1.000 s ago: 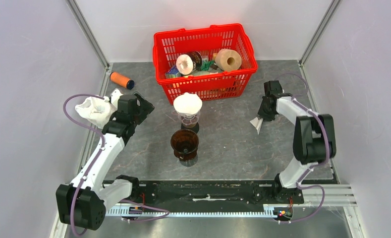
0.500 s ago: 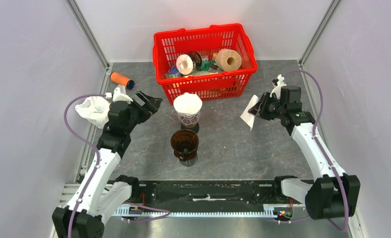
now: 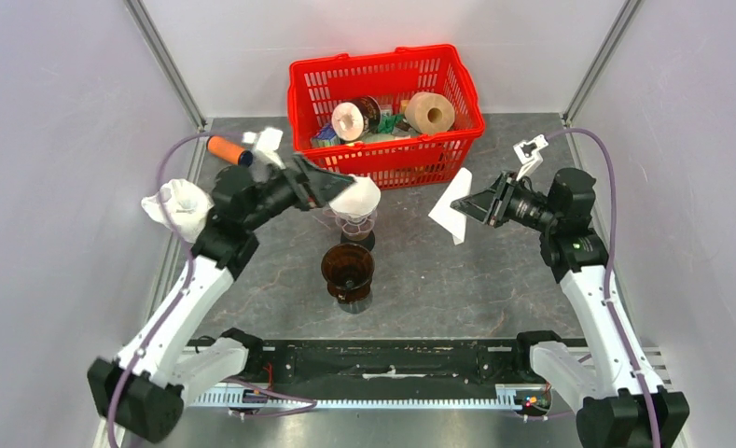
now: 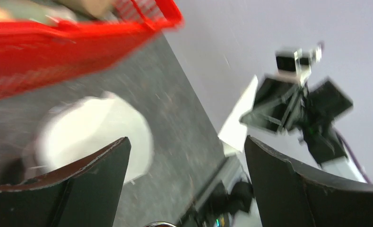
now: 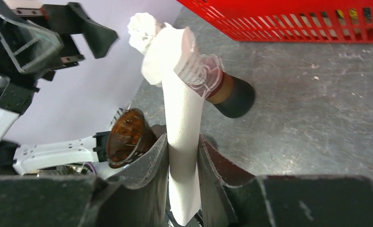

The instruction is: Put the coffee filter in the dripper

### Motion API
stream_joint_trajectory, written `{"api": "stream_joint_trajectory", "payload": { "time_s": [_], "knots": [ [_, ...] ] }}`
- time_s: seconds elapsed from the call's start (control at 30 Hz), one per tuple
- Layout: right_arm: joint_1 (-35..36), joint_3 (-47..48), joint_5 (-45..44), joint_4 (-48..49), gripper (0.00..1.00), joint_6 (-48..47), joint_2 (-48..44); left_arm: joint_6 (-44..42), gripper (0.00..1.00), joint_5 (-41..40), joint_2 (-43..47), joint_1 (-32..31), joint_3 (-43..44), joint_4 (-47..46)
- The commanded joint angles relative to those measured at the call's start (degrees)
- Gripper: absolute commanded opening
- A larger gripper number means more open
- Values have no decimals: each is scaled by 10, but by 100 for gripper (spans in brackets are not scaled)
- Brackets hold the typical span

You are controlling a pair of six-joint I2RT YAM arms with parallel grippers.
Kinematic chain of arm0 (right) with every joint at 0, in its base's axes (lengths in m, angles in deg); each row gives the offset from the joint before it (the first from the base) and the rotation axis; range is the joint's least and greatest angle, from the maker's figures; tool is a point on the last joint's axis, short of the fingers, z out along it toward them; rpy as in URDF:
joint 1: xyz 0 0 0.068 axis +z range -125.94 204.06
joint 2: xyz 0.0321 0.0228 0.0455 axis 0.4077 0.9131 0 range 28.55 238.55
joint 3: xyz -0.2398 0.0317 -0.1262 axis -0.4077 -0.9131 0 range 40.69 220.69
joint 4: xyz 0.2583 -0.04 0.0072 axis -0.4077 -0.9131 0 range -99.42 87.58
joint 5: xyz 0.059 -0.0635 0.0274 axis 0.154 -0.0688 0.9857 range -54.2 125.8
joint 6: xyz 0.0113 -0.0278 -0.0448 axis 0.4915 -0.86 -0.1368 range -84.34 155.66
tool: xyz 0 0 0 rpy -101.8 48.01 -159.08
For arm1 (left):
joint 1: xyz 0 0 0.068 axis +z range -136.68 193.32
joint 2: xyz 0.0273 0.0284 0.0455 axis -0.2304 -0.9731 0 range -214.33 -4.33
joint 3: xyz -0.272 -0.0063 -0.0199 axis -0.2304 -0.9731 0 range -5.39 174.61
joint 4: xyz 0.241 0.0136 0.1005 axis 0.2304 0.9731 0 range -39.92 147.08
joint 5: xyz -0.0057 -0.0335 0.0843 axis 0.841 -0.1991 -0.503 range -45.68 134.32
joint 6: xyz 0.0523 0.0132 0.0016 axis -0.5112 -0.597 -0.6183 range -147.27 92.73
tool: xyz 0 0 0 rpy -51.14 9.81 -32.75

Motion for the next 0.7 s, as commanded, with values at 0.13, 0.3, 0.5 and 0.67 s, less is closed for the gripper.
{"api": "stream_joint_trajectory", "payload": {
  "time_s": [0.13,0.3,0.5,0.67],
  "knots": [
    [1,-21,33,99,35,94,-32,-97,89,87,-175,-195,141,35],
    [2,-26,36,123,35,121,-34,-94,83,96,-238,-230,181,37],
    [2,-24,31,117,36,122,-28,-91,75,111,-285,-261,213,38],
    [4,-24,29,114,36,120,-21,-81,67,124,-313,-276,231,33]
  ]
}}
